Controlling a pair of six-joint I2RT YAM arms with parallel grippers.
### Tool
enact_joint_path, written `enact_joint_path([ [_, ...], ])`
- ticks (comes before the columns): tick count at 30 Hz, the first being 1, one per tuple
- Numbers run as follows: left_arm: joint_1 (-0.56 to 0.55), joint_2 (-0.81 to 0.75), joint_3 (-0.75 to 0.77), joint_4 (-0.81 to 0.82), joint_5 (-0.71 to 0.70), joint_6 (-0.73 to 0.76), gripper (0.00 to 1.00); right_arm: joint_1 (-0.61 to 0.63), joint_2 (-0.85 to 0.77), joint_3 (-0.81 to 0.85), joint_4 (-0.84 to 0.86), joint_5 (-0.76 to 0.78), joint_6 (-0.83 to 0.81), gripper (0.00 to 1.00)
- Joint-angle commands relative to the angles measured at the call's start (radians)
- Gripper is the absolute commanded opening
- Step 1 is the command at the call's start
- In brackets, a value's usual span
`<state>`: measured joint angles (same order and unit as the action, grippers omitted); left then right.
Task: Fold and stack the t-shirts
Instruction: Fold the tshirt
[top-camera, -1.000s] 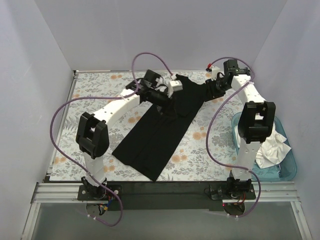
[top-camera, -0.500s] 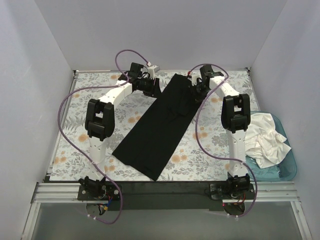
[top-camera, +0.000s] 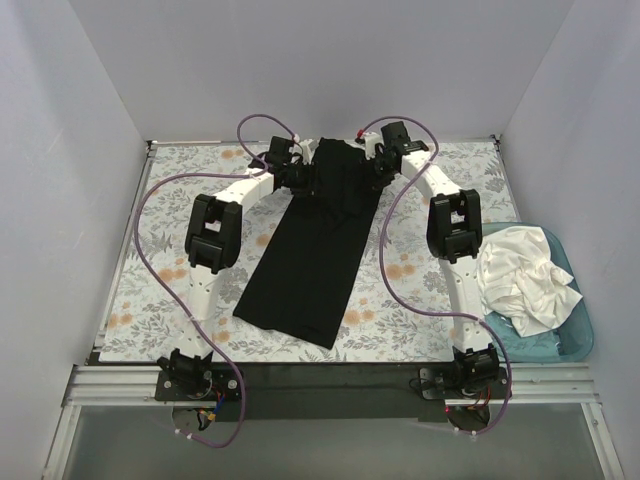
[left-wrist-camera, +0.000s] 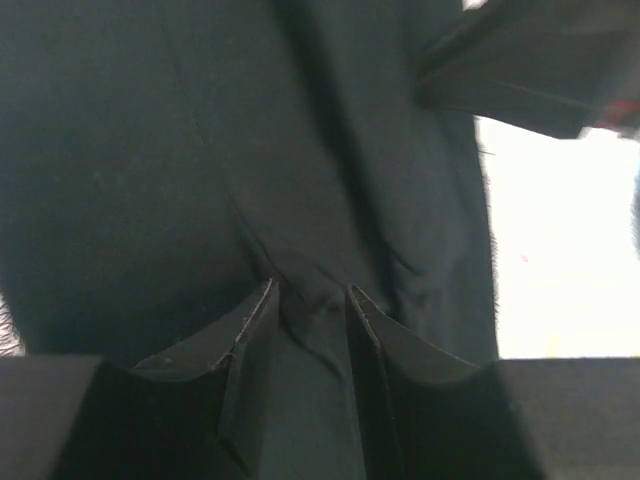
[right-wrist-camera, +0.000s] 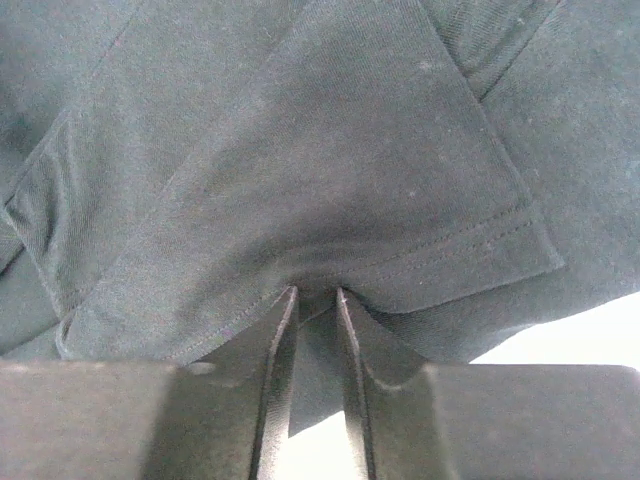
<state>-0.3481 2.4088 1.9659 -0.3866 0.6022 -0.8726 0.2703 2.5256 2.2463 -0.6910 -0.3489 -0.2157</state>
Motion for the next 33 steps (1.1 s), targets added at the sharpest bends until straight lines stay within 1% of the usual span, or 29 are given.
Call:
enact_joint_path([
  [1,0.009,0.029,0.025,0.022,-0.12,-0.066,0.31,0.018,0.041,0.007,0.12,0.036,-0.028,0.3],
  [3,0.015,0.035,0.004,0.023,-0.175,-0.085,0.3,0.018,0.039,0.013,0.145,0.037,-0.031,0.32],
  [6,0.02,0.021,-0.045,0.028,-0.186,-0.089,0.29,0.021,0.045,0.024,0.171,0.034,-0.019,0.34],
  [10,0.04,-0.005,-0.102,0.018,-0.243,-0.112,0.27,0.032,0.074,0.044,0.183,0.01,0.012,0.36],
  [13,0.066,-0.019,-0.14,0.022,-0.251,-0.124,0.26,0.032,0.084,0.056,0.183,0.019,0.035,0.49],
  [14,0.072,-0.023,-0.148,0.022,-0.251,-0.127,0.26,0.027,0.062,0.052,0.18,-0.005,0.036,0.6],
  [15,0.077,-0.025,-0.154,0.023,-0.245,-0.129,0.26,0.023,0.046,0.047,0.179,-0.031,0.038,0.66],
  [16,0.084,-0.028,-0.159,0.026,-0.243,-0.132,0.26,0.015,0.024,0.03,0.18,-0.062,0.044,0.69],
  [17,0.087,-0.028,-0.168,0.029,-0.243,-0.135,0.26,0.001,-0.02,0.024,0.183,-0.088,0.047,0.76],
  [18,0.09,-0.03,-0.173,0.034,-0.239,-0.14,0.26,-0.005,-0.042,0.018,0.188,-0.129,0.053,0.77],
  [22,0.09,-0.031,-0.176,0.043,-0.233,-0.178,0.25,-0.032,-0.139,-0.013,0.202,-0.19,0.078,0.78],
  [25,0.084,-0.056,-0.211,0.052,-0.22,-0.248,0.25,-0.043,-0.22,-0.072,0.197,-0.191,0.072,0.78],
  [27,0.078,-0.098,-0.254,0.07,-0.216,-0.282,0.25,-0.043,-0.252,-0.106,0.182,-0.205,0.067,0.77],
  [28,0.077,-0.111,-0.262,0.078,-0.181,-0.298,0.28,-0.043,-0.27,-0.129,0.173,-0.217,0.067,0.77],
  [29,0.075,-0.126,-0.268,0.087,-0.162,-0.311,0.29,-0.043,-0.304,-0.155,0.154,-0.243,0.067,0.73],
  [30,0.075,-0.157,-0.268,0.101,-0.151,-0.312,0.3,-0.042,-0.323,-0.222,0.145,-0.293,0.073,0.7],
  [31,0.078,-0.177,-0.26,0.103,-0.141,-0.306,0.32,-0.039,-0.341,-0.258,0.136,-0.309,0.075,0.69],
  [32,0.081,-0.194,-0.251,0.106,-0.118,-0.289,0.34,-0.026,-0.379,-0.292,0.113,-0.324,0.073,0.63],
  [33,0.099,-0.229,-0.234,0.104,-0.099,-0.286,0.35,-0.016,-0.399,-0.365,0.096,-0.334,0.056,0.61],
])
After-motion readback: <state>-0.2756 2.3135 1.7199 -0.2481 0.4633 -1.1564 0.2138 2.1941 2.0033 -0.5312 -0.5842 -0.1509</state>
